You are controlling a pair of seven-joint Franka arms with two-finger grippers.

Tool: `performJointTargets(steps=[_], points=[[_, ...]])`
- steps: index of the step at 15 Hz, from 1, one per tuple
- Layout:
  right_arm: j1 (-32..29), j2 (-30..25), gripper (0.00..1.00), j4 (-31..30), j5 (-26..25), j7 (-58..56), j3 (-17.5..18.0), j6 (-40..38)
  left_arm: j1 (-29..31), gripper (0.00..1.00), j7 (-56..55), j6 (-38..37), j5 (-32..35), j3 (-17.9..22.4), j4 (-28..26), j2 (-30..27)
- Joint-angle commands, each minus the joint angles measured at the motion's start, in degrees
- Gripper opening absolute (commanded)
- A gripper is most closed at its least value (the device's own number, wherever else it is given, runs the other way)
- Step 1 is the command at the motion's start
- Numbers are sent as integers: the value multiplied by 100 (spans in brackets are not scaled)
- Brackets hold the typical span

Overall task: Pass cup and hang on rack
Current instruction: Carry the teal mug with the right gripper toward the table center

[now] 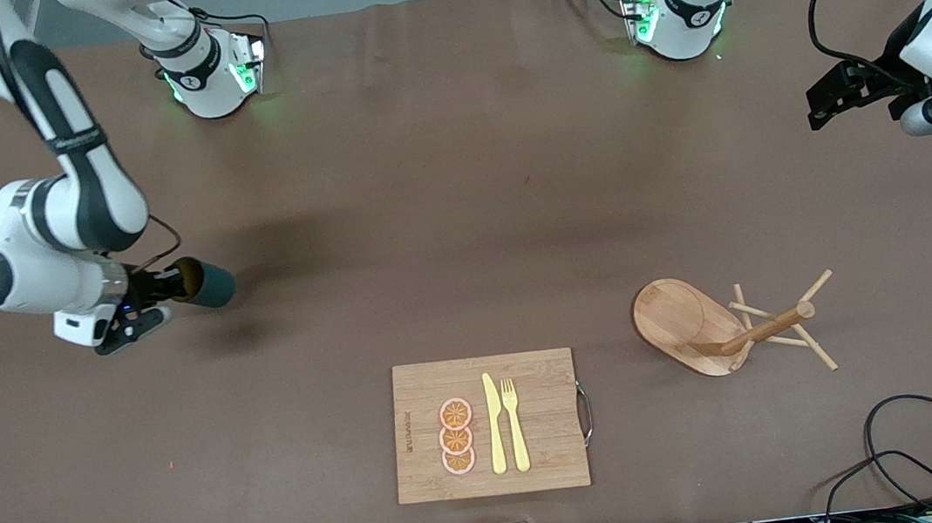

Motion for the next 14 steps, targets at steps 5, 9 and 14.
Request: performJointTargets(steps=[5,9,14], points=[[2424,65,0,747,331,3921,-52,27,20,100,126,-57,-58,-16,71,-48],[3242,995,0,1800,798,4882,-69,114,29,100,134,-57,-49,-7,72,-65],[3859,2191,0,3085,719,6341,-78,264,38,100,126,-74,-67,11,72,-92]])
